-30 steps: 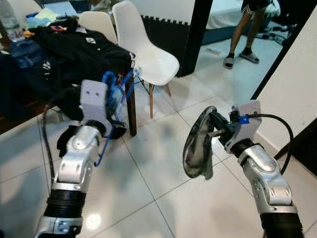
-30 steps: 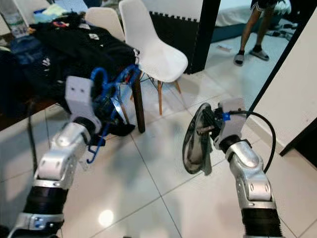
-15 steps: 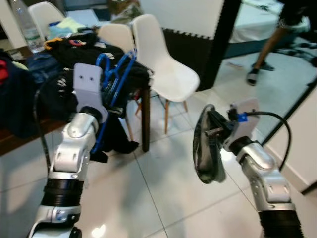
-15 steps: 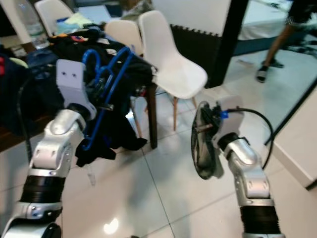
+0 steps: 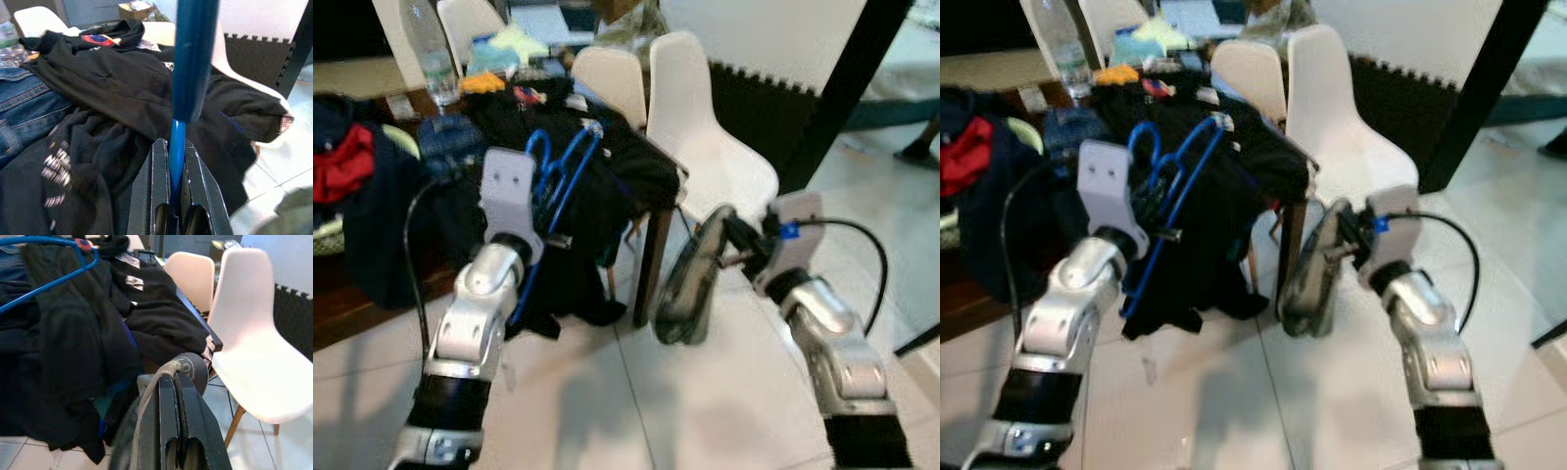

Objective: Hang hanger

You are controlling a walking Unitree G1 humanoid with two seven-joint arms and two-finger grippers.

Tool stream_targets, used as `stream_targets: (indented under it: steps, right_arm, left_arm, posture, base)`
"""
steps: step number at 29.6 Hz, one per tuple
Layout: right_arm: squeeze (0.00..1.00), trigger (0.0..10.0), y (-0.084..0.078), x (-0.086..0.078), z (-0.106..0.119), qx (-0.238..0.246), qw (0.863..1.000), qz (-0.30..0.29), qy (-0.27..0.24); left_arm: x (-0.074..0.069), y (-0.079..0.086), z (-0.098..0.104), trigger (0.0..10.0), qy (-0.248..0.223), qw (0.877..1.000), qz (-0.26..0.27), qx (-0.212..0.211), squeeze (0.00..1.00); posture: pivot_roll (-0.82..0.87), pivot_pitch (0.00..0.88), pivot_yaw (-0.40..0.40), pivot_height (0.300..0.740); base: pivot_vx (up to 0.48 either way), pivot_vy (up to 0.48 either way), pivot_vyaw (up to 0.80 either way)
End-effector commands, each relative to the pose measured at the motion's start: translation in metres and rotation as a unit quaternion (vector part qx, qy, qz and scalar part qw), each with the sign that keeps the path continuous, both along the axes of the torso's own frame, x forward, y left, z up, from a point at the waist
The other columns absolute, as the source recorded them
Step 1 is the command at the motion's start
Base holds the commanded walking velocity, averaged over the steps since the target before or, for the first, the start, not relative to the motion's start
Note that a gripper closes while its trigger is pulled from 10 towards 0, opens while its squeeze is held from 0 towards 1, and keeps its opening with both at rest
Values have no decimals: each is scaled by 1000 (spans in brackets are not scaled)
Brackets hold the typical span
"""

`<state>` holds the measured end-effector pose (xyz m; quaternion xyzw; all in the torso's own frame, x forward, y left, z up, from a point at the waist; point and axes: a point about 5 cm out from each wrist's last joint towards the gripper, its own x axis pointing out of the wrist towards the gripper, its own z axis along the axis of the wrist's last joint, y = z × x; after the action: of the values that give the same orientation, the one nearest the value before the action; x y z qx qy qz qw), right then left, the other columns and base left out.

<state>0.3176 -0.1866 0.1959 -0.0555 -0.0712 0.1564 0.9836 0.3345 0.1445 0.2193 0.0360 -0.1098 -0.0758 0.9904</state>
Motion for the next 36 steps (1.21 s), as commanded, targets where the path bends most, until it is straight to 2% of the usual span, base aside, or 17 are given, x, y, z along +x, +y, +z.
stream_targets:
  steps: [1,11,13,14,16,17,19,21,22,23,25,26,27,29,31,34,36]
  right_arm:
    - [0,10000,-6,-1,-2,4,1000,-10,6]
    - [0,10000,-8,15,25,30,998,-22,-44]
    - [0,10000,-7,22,40,44,996,-24,-67]
    - [0,10000,4,34,70,68,992,-3,-105]
    - [0,10000,4,34,70,68,992,-3,-105]
    - [0,10000,19,43,101,87,985,30,-143]
    - [0,10000,19,43,101,87,985,30,-143]
    - [0,10000,59,45,152,112,965,119,-204]
    - [0,10000,59,45,152,112,965,119,-204]
    - [0,10000,81,39,170,123,951,170,-226]
    - [0,10000,81,39,170,123,951,170,-226]
    - [0,10000,100,32,185,146,935,213,-245]
    - [0,10000,100,32,185,146,935,213,-245]
    - [0,10000,124,20,196,204,906,277,-247]
    - [0,10000,132,18,190,227,899,299,-228]
    - [0,10000,146,18,172,221,899,325,-191]
    - [0,10000,153,19,157,198,908,329,-165]
  left_arm:
    - [-2,-5,-2,10000,2,1000,-8,6,0]
    - [0,-4,12,10000,-17,1000,0,2,0]
    - [0,-4,21,10000,-29,1000,-1,-1,0]
    - [0,-5,37,10000,-54,999,1,-7,0]
    - [0,-5,37,10000,-54,999,1,-7,0]
    - [-1,-4,53,10000,-78,997,4,-9,0]
    - [-1,-4,53,10000,-78,997,4,-9,0]
    - [-3,1,74,10000,-109,994,21,-12,0]
    - [-3,1,74,10000,-109,994,21,-12,0]
    - [-5,7,79,10000,-118,992,37,-10,0]
    - [-5,7,79,10000,-118,992,37,-10,0]
    - [-7,15,87,10000,-130,990,59,-9,0]
    - [-7,15,87,10000,-130,990,59,-9,0]
    - [-13,27,101,10000,-156,983,101,4,0]
    - [-14,31,106,10000,-168,978,121,13,0]
    - [-15,35,111,10000,-178,972,150,30,0]
    - [-15,38,111,10000,-177,971,159,38,0]
  posture:
    - [80,131,-8,740]
    - [87,125,-9,740]
    - [87,125,-12,740]
    - [94,121,-17,740]
    - [94,121,-17,740]
    - [100,119,-21,740]
    - [100,119,-21,740]
    - [108,119,-27,740]
    - [108,119,-27,740]
    - [120,120,-34,740]
    - [120,120,-34,740]
    - [130,124,-41,740]
    - [130,124,-41,740]
    - [135,128,-40,740]
    - [134,128,-40,740]
    - [129,131,-37,740]
    - [125,133,-35,740]
  base:
    - [480,0,0]
    - [480,0,0]
    - [480,0,0]
    - [480,0,0]
    - [480,0,0]
    - [480,0,0]
    - [480,0,0]
    - [480,0,0]
    - [480,0,0]
    - [480,0,0]
    - [480,0,0]
    - [480,0,0]
    - [480,0,0]
    - [431,0,0]
    - [191,0,0]
    - [0,0,0]
    - [0,0,0]
